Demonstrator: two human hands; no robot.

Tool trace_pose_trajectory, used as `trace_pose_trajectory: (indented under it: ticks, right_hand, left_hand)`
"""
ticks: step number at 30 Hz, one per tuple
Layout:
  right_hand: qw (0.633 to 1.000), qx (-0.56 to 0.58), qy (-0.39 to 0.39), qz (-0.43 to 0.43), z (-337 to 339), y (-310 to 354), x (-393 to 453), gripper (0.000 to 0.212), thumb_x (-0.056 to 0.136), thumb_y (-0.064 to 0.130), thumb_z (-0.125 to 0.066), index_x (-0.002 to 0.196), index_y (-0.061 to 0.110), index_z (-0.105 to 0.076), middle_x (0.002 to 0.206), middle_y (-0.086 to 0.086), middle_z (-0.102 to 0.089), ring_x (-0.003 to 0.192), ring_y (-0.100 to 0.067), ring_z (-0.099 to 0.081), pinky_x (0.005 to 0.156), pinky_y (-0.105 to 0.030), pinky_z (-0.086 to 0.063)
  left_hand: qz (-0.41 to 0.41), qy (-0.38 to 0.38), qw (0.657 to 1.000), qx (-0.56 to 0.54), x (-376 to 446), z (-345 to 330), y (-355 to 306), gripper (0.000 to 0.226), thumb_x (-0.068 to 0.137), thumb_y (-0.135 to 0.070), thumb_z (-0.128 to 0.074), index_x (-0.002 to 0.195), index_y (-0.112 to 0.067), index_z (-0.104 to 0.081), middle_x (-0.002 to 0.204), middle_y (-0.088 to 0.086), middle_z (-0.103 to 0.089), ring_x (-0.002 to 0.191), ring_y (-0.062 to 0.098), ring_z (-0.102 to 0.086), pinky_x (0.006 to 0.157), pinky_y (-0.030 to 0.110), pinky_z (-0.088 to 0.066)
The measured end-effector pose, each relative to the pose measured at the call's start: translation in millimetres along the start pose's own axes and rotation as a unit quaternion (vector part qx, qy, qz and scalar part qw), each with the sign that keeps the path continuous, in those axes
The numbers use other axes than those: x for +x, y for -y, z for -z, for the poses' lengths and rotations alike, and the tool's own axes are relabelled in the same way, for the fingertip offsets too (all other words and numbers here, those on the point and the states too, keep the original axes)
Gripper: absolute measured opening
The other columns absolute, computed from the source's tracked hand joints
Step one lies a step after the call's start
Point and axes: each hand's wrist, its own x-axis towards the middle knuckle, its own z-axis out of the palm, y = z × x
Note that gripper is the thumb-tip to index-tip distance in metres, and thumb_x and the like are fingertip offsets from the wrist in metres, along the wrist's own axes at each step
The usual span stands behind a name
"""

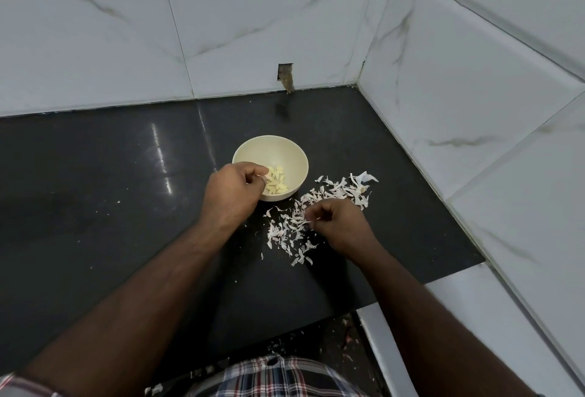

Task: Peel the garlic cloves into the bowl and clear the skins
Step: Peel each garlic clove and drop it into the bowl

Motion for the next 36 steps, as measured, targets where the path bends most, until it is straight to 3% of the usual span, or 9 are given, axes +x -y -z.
trace_pose_trajectory:
  ticks: [2, 4, 8, 12, 16, 21, 28, 32, 36]
  right_hand:
    - [0.997, -0.078, 0.023, 0.0, 0, 0, -1, 0.019, 0.089, 0.011, -0.065, 0.098, 0.024, -0.075, 0.092, 0.017, -0.07, 0.071, 0.01, -0.06, 0.067, -0.01, -0.044]
    - [0.991, -0.131, 0.031, 0.026, -3, 3, -2, 0.015, 0.091, 0.019, -0.065, 0.1, 0.022, -0.077, 0.095, 0.014, -0.071, 0.081, 0.002, -0.061, 0.075, -0.019, -0.049]
    - [0.976, -0.205, 0.043, 0.06, -17, 9, -1, 0.013, 0.088, 0.028, -0.063, 0.082, 0.025, -0.075, 0.078, 0.013, -0.06, 0.078, -0.008, -0.059, 0.07, -0.029, -0.048]
    - [0.96, -0.271, 0.026, 0.063, -31, 8, 4, 0.019, 0.089, 0.032, -0.054, 0.085, 0.023, -0.07, 0.092, 0.004, -0.061, 0.086, -0.017, -0.061, 0.067, -0.028, -0.044]
    - [0.955, -0.29, 0.026, 0.062, -34, 13, 5, 0.02, 0.092, 0.033, -0.054, 0.092, 0.021, -0.069, 0.098, 0.001, -0.059, 0.089, -0.02, -0.06, 0.072, -0.031, -0.047]
    - [0.973, -0.228, 0.001, 0.038, -27, 13, 2, 0.009, 0.089, 0.032, -0.056, 0.087, 0.024, -0.058, 0.085, 0.007, -0.063, 0.081, -0.015, -0.059, 0.069, -0.031, -0.043]
    - [0.997, -0.059, 0.027, 0.052, -9, 15, -4, 0.008, 0.084, 0.02, -0.077, 0.086, 0.027, -0.075, 0.075, 0.013, -0.07, 0.067, 0.007, -0.06, 0.062, -0.011, -0.043]
    - [0.998, -0.029, 0.011, 0.054, -10, 17, -7, 0.01, 0.085, 0.019, -0.075, 0.083, 0.028, -0.074, 0.072, 0.012, -0.07, 0.062, 0.005, -0.059, 0.06, -0.015, -0.045]
    - [0.998, 0.021, -0.034, 0.058, -10, 20, -11, 0.016, 0.078, 0.017, -0.077, 0.077, 0.026, -0.064, 0.069, 0.008, -0.069, 0.062, -0.004, -0.062, 0.061, -0.029, -0.052]
  left_hand:
    - [-0.007, 0.005, 1.0, 0.019, 0, 1, -1, 0.02, 0.093, -0.018, -0.067, 0.109, -0.023, -0.078, 0.107, -0.01, -0.075, 0.081, 0.0, -0.062, 0.079, 0.007, -0.045]
    - [-0.008, 0.005, 1.0, 0.027, -2, 1, -2, 0.015, 0.092, -0.022, -0.07, 0.103, -0.023, -0.079, 0.1, -0.015, -0.074, 0.079, -0.006, -0.059, 0.068, -0.002, -0.036]
    - [-0.016, 0.005, 1.0, 0.014, -8, 1, -3, 0.005, 0.089, -0.024, -0.074, 0.088, -0.029, -0.075, 0.077, -0.018, -0.068, 0.075, -0.009, -0.059, 0.06, 0.003, -0.036]
    - [-0.016, 0.04, 0.999, -0.017, -20, -4, -5, 0.007, 0.087, -0.028, -0.073, 0.08, -0.029, -0.073, 0.068, -0.011, -0.068, 0.062, 0.001, -0.06, 0.059, 0.017, -0.043]
    - [-0.014, 0.085, 0.996, -0.013, -32, -9, -1, 0.011, 0.088, -0.028, -0.071, 0.078, -0.03, -0.074, 0.069, -0.007, -0.07, 0.061, 0.004, -0.061, 0.054, 0.011, -0.04]
    - [-0.003, 0.124, 0.992, 0.018, -40, -12, 7, 0.007, 0.088, -0.029, -0.071, 0.082, -0.031, -0.074, 0.073, -0.014, -0.07, 0.069, -0.002, -0.063, 0.057, 0.009, -0.041]
    - [0.031, 0.191, 0.981, -0.016, -44, -23, 12, 0.008, 0.088, -0.037, -0.074, 0.094, -0.032, -0.074, 0.074, -0.012, -0.072, 0.062, 0.002, -0.065, 0.06, 0.019, -0.051]
    - [0.049, 0.172, 0.982, -0.06, -44, -28, 13, 0.008, 0.086, -0.033, -0.075, 0.078, -0.033, -0.074, 0.069, -0.002, -0.073, 0.062, 0.018, -0.068, 0.068, 0.039, -0.059]
    - [0.058, 0.171, 0.98, -0.081, -44, -28, 11, 0.011, 0.085, -0.04, -0.073, 0.074, -0.036, -0.072, 0.071, -0.002, -0.074, 0.068, 0.02, -0.071, 0.07, 0.038, -0.059]
